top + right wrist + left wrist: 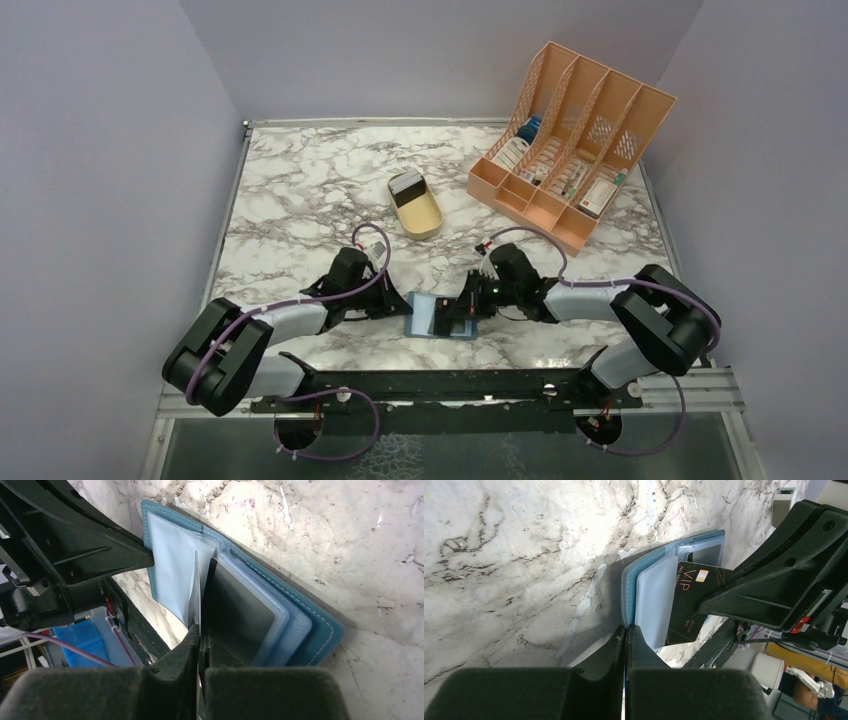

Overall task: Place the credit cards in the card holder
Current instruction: Insert the credit card into the card holder.

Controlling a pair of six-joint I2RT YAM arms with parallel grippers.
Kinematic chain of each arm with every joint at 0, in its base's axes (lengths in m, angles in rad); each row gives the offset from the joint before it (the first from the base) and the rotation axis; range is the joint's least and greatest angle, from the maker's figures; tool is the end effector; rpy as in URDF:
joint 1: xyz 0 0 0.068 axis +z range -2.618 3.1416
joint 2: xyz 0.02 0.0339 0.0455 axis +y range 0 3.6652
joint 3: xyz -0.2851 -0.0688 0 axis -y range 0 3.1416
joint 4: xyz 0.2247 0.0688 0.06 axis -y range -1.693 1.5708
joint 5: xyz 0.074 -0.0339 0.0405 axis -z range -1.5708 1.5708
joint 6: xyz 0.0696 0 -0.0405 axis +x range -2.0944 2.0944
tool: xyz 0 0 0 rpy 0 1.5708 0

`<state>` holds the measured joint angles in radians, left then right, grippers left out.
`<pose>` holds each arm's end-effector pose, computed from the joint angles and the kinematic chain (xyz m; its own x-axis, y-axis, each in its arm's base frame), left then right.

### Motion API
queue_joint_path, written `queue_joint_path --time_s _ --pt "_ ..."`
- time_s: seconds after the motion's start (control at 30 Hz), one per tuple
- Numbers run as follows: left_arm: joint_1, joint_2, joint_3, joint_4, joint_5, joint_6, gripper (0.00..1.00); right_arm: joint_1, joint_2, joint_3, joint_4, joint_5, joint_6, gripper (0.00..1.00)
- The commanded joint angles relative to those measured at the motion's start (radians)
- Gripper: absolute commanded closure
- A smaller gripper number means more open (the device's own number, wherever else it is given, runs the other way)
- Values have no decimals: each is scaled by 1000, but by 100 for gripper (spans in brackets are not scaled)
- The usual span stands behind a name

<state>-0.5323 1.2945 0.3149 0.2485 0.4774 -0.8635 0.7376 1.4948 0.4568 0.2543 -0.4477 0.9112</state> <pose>0.1719 -0.1384 0.1440 -0.9405 -0.2296 -0.2505 0.0471 0.6421 -0.7652 0.1729 0.1978 0.1382 -0.9785 0.0733 -0.1926 -0.0977 0.6576 0.7470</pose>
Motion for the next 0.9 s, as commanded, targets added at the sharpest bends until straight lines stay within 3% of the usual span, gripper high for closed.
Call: queue_joint_path --time_s 0.0,0.47,0.67,0.87 --pt "-3 -11 -18 18 -15 -8 100 3 34 28 -41 -21 -31 99" --pt "-4 -22 -23 18 -15 -26 100 3 114 73 -15 -46 -47 97" --pt "-3 -25 -29 19 -18 -29 100 3 84 141 -206 60 -90 73" --pt "-3 -31 -31 20 -22 -32 100 3 31 164 -329 111 -115 59"
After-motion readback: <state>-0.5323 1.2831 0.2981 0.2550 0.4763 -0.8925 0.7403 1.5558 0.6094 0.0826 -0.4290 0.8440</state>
